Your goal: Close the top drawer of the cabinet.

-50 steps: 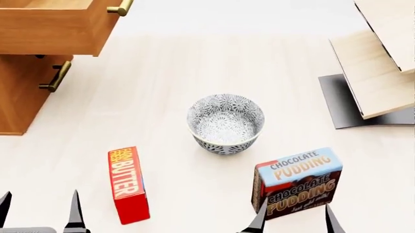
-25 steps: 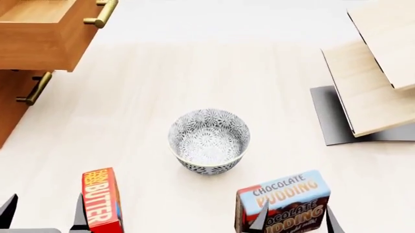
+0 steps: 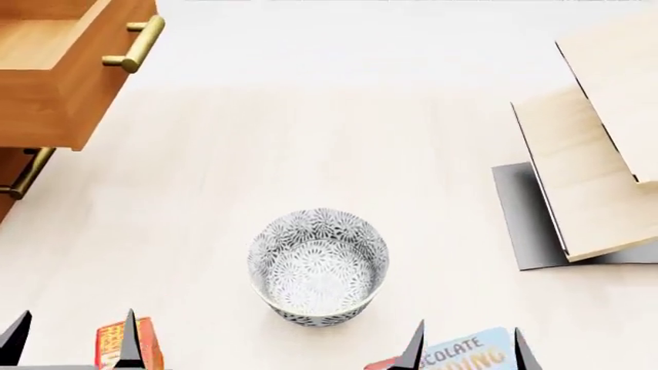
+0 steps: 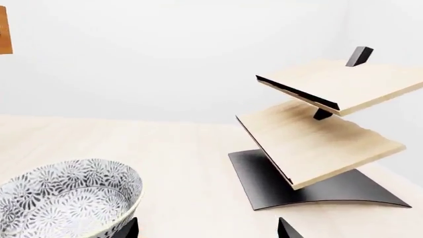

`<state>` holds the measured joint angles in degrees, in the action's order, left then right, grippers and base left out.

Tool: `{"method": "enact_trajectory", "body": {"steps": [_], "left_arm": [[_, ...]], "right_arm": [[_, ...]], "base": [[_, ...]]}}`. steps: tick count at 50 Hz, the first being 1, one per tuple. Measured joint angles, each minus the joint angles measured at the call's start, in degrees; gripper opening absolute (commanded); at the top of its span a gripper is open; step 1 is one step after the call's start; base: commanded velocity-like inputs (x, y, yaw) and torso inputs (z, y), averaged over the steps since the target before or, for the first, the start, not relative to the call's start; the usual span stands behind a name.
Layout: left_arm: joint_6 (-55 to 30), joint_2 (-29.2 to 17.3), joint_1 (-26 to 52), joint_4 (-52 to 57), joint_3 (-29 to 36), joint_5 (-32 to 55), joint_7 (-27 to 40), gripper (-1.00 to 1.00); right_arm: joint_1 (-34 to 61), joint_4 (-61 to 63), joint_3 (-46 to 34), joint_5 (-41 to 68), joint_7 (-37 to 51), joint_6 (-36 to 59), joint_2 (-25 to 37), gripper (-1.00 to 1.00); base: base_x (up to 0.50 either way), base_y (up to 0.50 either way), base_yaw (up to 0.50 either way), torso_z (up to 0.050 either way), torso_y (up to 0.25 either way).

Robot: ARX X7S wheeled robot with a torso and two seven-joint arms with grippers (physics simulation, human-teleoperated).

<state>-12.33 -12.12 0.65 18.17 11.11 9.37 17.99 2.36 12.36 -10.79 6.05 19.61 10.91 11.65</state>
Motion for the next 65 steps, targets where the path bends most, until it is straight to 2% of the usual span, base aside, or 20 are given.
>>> {"method": "enact_trajectory", "body": {"steps": [15, 24, 40, 65], "left_arm": [[0.7, -0.2, -0.1, -0.6, 0.5, 0.5, 0.1, 1.0], [0.8, -0.3, 0.0, -0.9, 0.8, 0.8, 0.2, 1.0], [0.8, -0.6, 0.4, -1.5, 1.3, 1.0, 0.6, 1.0], [0.7, -0.9, 1.4, -3.0, 1.8, 1.6, 0.9, 1.0]], "right_arm": [[0.2, -0.8, -0.6, -0.3, 0.8, -0.1, 0.2, 1.0], [0.3, -1.4, -1.0, -0.8, 1.2, -0.5, 0.5, 1.0], [0.3, -1.9, -1.9, -1.0, 1.3, -1.5, 1.0, 1.0], [0.3, -2.3, -2.5, -0.2, 1.5, -2.1, 1.5, 1.0]], "base": [[0.34, -0.37, 0.0, 0.0, 0.0], [0.13, 0.03, 0.0, 0.0, 0.0], [0.4, 0.19, 0.0, 0.0, 0.0], [0.0, 0.0, 0.0, 0.0, 0.001]]}}
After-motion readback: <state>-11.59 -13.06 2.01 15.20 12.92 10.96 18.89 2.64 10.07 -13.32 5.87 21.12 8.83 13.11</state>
